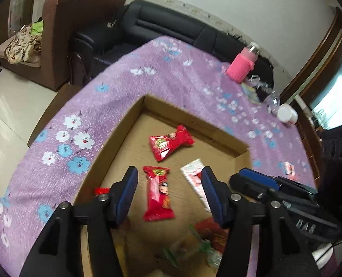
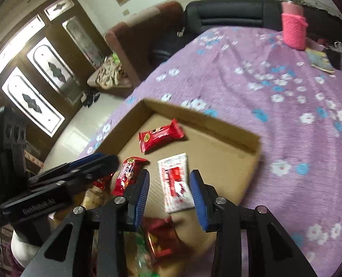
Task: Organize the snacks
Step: 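Carry both candy bars over the cardboard box and release them, then move both open tools back over the remaining snacks on the table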
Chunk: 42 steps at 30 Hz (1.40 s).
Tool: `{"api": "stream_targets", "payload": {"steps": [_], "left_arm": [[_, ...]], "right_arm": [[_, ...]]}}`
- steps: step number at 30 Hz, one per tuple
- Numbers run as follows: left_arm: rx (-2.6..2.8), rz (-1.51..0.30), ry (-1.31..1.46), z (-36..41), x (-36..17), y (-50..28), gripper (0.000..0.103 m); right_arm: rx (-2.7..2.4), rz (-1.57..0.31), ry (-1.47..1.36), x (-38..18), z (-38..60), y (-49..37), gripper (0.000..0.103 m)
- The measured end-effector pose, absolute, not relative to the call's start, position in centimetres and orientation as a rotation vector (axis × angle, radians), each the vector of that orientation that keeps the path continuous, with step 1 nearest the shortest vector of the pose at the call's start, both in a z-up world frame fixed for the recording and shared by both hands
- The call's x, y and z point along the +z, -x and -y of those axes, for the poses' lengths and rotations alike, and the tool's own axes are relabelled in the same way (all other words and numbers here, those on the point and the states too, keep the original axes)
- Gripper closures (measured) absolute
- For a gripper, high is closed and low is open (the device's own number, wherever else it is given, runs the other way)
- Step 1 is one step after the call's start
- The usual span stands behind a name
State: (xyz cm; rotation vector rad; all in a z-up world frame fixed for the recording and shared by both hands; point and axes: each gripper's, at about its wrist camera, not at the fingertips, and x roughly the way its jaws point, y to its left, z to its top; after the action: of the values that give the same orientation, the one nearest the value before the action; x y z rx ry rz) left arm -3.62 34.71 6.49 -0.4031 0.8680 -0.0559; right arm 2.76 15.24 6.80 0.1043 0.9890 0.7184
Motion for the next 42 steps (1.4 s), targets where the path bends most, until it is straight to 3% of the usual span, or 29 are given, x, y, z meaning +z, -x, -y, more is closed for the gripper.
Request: {"api": "stream_targets", "payload": {"steps": [3, 12, 23, 29, 33, 38, 42], "left_arm": [[-0.082, -0.812, 0.411, -33.5, 8.7, 5.9, 0.032], [-0.253, -0.668, 0.396, -25.5, 13.2, 12.6, 0.009], [-0.334, -0.719, 0.423, -21.6, 9.6, 13.8, 0.008], [-0.34, -0.728, 0.394, -20.3, 9.4, 13.6, 0.008], [-0.36, -0.744, 0.39, -19.7, 9.0, 12.9, 0.008], [-0.387, -0.768, 0.38, -18.6, 8.1, 12.2, 0.008], [-0.409, -0.785, 0.379, -17.5, 7.5, 12.0, 0.008]], "right_arm": [[0.7, -0.954, -0.155, 8.2, -11.4, -2.0, 0.063], [0.442, -0.865, -0.269, 9.8, 4.6, -1.3, 0.063], [0.088, -0.904, -0.334, 5.1, 17.8, -6.3, 0.064], [0.129, -0.977, -0.376, 1.8, 16.9, -9.0, 0.063], [0.435, -1.064, -0.441, 1.6, 13.6, -7.2, 0.063], [0.711, -1.042, -0.408, 4.7, 10.6, -4.6, 0.063], [0.377, -0.921, -0.267, 6.2, 12.3, -6.6, 0.043]]}}
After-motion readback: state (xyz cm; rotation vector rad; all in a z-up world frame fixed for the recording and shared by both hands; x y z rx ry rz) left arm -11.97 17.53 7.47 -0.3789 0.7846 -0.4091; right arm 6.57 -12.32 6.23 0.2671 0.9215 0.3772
